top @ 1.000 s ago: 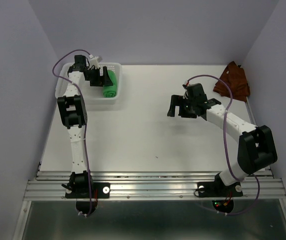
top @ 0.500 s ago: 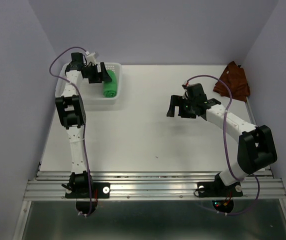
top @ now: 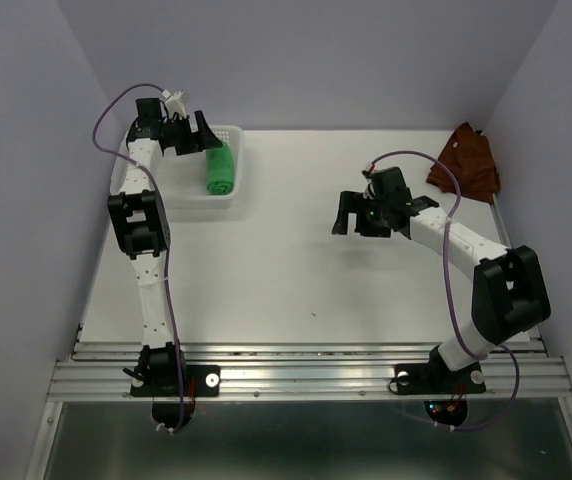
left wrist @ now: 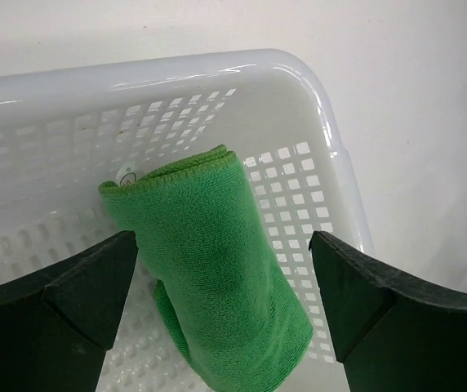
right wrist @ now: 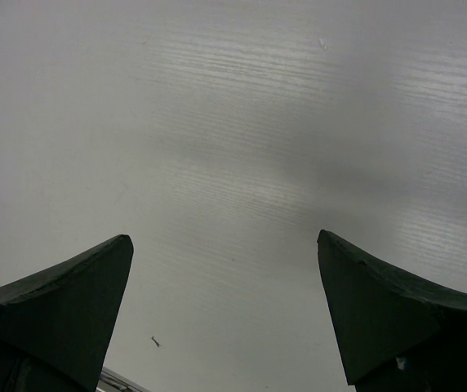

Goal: Roll the towels
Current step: Move the towel to the center of the board

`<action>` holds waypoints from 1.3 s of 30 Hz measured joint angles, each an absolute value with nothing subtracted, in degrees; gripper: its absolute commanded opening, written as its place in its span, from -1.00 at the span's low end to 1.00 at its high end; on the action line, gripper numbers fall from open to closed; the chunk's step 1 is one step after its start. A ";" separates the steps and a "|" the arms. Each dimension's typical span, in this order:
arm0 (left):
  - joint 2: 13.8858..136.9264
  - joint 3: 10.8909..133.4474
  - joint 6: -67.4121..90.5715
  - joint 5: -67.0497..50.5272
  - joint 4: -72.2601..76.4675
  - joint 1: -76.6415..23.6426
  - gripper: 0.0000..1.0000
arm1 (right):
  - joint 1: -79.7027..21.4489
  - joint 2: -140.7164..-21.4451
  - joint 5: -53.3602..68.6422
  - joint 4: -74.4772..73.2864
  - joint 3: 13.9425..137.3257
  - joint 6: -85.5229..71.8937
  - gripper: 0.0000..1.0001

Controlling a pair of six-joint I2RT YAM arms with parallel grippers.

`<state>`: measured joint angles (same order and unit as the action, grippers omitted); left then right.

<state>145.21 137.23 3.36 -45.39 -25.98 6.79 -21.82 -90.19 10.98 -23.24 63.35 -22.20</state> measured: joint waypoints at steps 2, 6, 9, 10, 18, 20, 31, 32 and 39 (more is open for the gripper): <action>145.21 137.23 4.43 -45.93 -24.73 6.76 0.98 | -21.82 -90.41 11.00 -23.22 63.57 -22.20 1.00; 145.23 137.23 5.54 -46.17 -23.22 6.33 0.98 | -21.82 -90.45 10.98 -23.20 63.70 -22.17 1.00; 145.25 137.23 6.26 -46.28 -22.46 5.69 0.98 | -21.82 -90.45 10.98 -23.22 63.70 -22.17 1.00; 145.29 137.23 6.39 -46.33 -22.31 5.58 0.98 | -21.82 -90.45 10.98 -23.22 63.70 -22.17 1.00; 145.45 137.23 7.40 -46.72 -21.41 4.03 0.98 | -21.82 -90.45 10.96 -23.20 63.70 -22.17 1.00; 145.49 137.23 7.77 -46.96 -20.86 3.68 0.98 | -21.82 -90.45 10.96 -23.20 63.70 -22.15 1.00; 146.50 137.23 8.43 -46.78 -19.70 3.31 0.98 | -21.82 -90.45 10.87 -23.22 63.70 -22.15 1.00; 146.50 137.23 8.43 -46.59 -19.70 3.31 0.98 | -21.82 -90.45 10.83 -23.22 63.70 -22.17 1.00; 146.15 137.23 8.49 -43.92 -20.36 3.31 0.98 | -21.82 -90.35 10.61 -23.20 63.75 -22.11 1.00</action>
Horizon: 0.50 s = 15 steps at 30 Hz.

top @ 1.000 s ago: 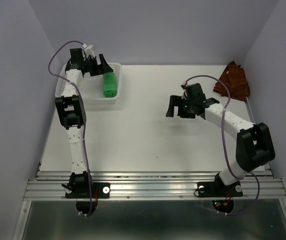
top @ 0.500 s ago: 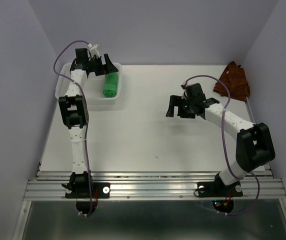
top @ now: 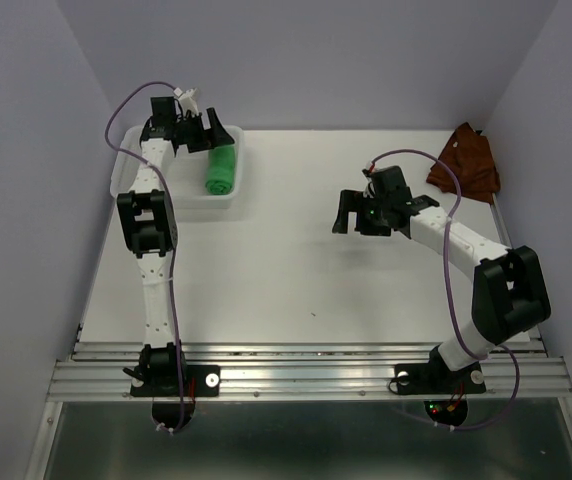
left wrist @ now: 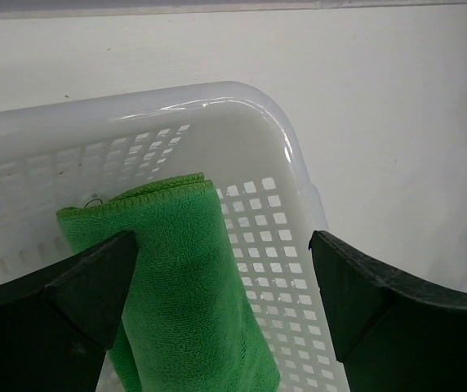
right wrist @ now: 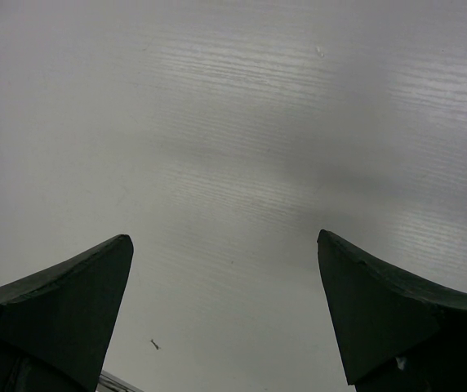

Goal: Roll the towels
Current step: Move the towel to the center of the board

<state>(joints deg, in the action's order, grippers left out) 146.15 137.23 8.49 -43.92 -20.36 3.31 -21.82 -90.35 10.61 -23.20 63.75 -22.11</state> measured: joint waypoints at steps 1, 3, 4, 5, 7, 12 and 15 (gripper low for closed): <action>145.95 137.23 8.49 -43.24 -20.69 3.31 0.98 | -21.82 -90.32 10.46 -23.27 63.90 -22.02 1.00; 144.70 137.23 8.51 -41.71 -21.58 3.31 0.98 | -21.82 -90.26 10.09 -23.29 64.25 -22.02 1.00; 143.74 137.23 8.51 -40.80 -22.24 3.31 0.98 | -21.82 -90.13 9.67 -23.38 64.64 -22.02 1.00; 142.61 137.23 8.49 -39.90 -22.79 3.31 0.98 | -21.82 -90.02 9.39 -23.35 64.93 -22.02 1.00; 140.22 137.23 8.49 -38.17 -23.81 3.31 0.98 | -21.82 -89.52 7.81 -23.35 65.98 -22.09 1.00; 129.78 136.90 8.47 -32.60 -26.15 3.31 0.98 | -21.17 -89.32 1.52 -23.35 70.26 -22.52 1.00; 121.60 132.94 8.93 -28.64 -26.92 3.31 0.98 | -18.41 -89.91 -2.28 -23.33 73.82 -23.51 1.00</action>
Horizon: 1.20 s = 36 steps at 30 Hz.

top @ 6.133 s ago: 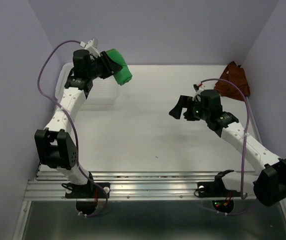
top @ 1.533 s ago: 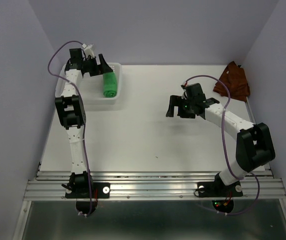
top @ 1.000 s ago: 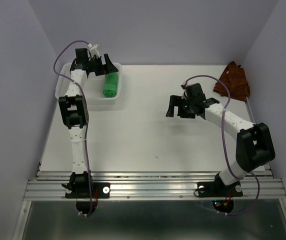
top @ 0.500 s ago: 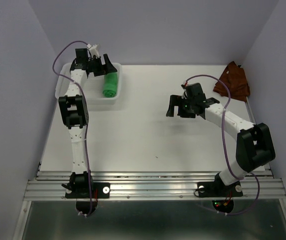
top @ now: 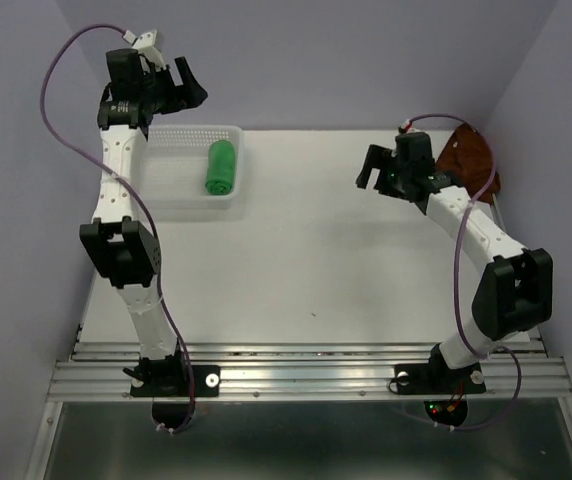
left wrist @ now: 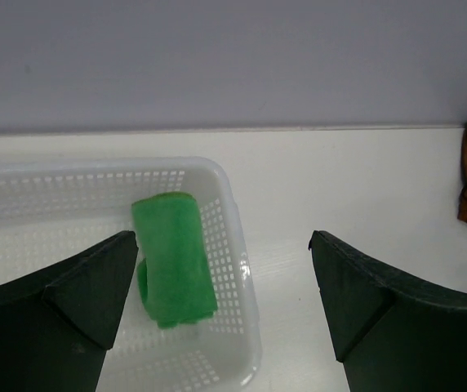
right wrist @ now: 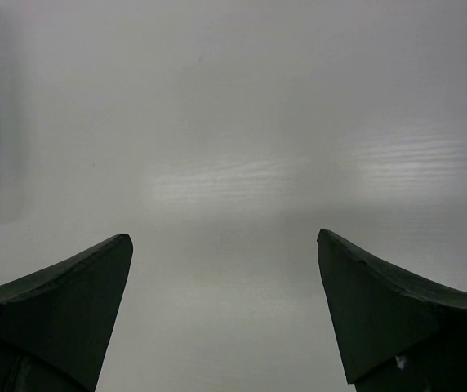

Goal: Roll the towels
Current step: Move the towel to the center of the board

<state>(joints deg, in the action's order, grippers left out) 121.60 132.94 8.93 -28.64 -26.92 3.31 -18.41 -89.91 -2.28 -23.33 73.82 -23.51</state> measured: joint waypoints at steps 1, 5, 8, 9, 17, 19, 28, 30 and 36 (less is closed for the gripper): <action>118.89 131.04 9.50 -27.24 -26.72 3.31 0.98 | -16.03 -90.83 -3.51 -23.16 75.72 -24.21 1.00; 102.13 112.29 14.37 -18.39 -24.08 2.76 0.98 | -5.85 -96.27 -8.60 -21.82 81.54 -26.00 1.00; 93.10 99.00 17.69 -11.92 -21.08 1.93 0.98 | 1.45 -102.72 -11.64 -22.00 86.80 -26.70 1.00; 90.59 95.46 18.81 -10.31 -20.84 1.52 0.98 | 3.27 -105.08 -12.56 -21.89 88.44 -26.85 1.00; 81.52 78.72 23.11 -3.42 -19.18 -0.97 0.98 | 10.07 -123.81 -17.04 -24.08 103.35 -24.14 1.00; 80.82 77.82 23.46 -3.16 -19.00 -1.13 0.98 | 10.07 -127.50 -18.11 -24.18 106.72 -23.20 0.97; 79.75 77.38 23.68 -3.42 -16.93 -1.28 0.98 | 10.48 -134.93 -19.79 -25.58 114.96 -21.89 -0.98; 79.75 77.38 23.73 -3.42 -16.93 -1.28 0.98 | 10.57 -134.34 -20.34 -25.36 114.21 -21.61 -0.99; 79.02 76.97 24.58 -4.73 -16.25 -1.28 0.98 | 10.39 -125.82 -16.16 -24.47 105.23 -16.99 -0.99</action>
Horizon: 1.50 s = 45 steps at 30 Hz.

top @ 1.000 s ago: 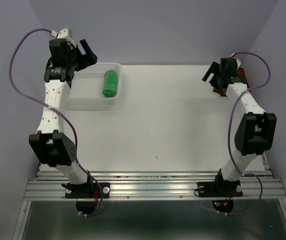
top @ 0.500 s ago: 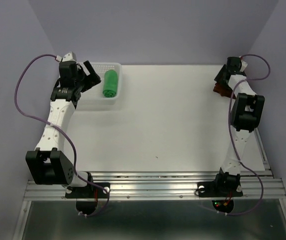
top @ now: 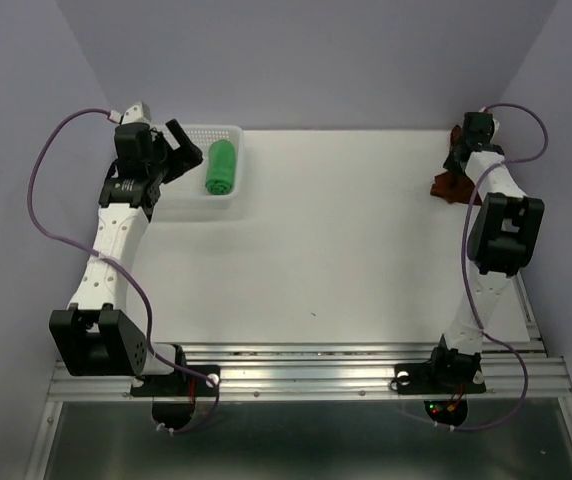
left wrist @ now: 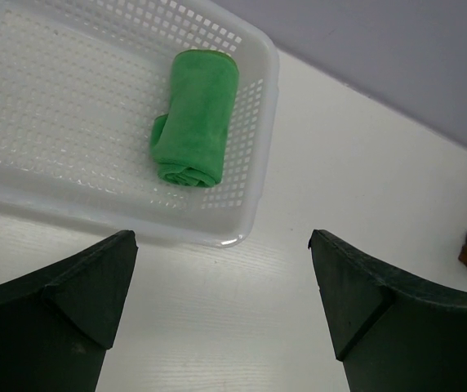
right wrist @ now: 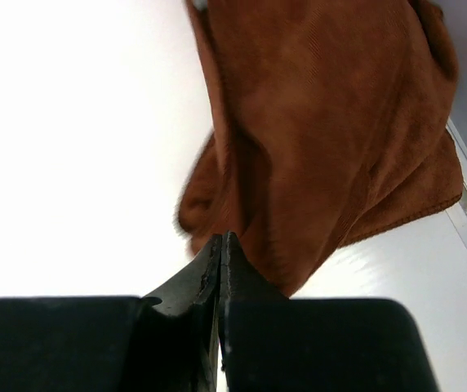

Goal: Roll the towels
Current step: Move the towel to the center of the board

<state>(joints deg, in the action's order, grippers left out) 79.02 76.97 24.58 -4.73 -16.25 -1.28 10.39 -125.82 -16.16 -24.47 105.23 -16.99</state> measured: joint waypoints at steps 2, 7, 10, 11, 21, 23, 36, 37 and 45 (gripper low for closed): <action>77.58 75.83 25.15 -5.93 -15.42 -1.28 0.98 | 10.26 -121.14 -12.71 -24.29 102.48 -15.77 -0.99; 73.43 72.01 27.59 -10.61 -13.32 -1.28 0.98 | 8.43 -108.49 1.06 -22.48 101.30 -14.33 -0.99; 71.07 69.23 28.95 -13.74 -11.70 -1.58 0.98 | 4.93 -102.00 9.45 -20.93 101.54 -13.65 -0.99; 70.00 68.16 29.58 -14.96 -11.64 -2.04 0.98 | 3.09 -100.09 11.57 -20.62 101.60 -13.69 -0.99; 65.34 64.47 31.94 -18.37 -10.87 -4.58 0.98 | -1.21 -93.73 2.50 -22.50 99.20 -15.00 0.50; 65.36 64.47 32.03 -18.39 -10.94 -4.78 0.98 | 0.23 -94.72 -2.02 -24.25 97.49 -15.40 1.00; 70.91 64.47 32.03 -18.39 -10.96 -4.84 0.98 | 14.24 -119.61 -15.97 -31.40 99.11 -17.30 0.73; 71.26 64.47 32.01 -18.37 -10.96 -4.84 0.98 | 14.22 -121.62 -15.88 -31.83 99.72 -17.12 0.37; 71.31 64.10 32.01 -18.31 -10.96 -5.19 0.98 | 12.58 -126.96 -7.66 -32.21 104.57 -14.61 -0.99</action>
<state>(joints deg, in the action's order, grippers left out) 71.31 64.10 32.01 -18.31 -10.96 -5.19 12.58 -126.96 -7.66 -32.21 104.57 -14.61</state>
